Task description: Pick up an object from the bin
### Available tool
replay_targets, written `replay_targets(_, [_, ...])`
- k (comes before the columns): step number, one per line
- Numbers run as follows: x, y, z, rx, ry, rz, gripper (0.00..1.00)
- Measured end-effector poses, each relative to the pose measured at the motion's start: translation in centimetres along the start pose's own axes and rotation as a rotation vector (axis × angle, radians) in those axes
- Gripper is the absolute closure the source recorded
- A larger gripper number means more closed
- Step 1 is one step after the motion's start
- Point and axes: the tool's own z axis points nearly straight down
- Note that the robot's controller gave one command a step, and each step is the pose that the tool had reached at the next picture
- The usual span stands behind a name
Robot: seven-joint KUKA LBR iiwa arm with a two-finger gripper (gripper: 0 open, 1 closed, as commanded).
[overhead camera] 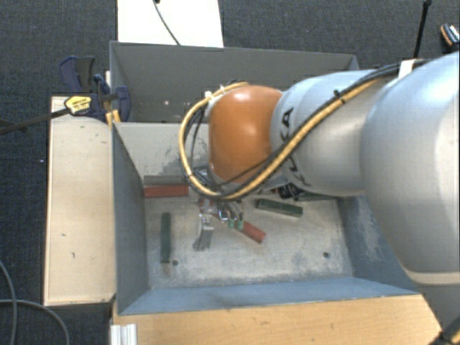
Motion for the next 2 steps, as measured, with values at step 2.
replay_targets(2, [-2.9,-10.1,7.4,0.002,0.004,-0.239,0.0])
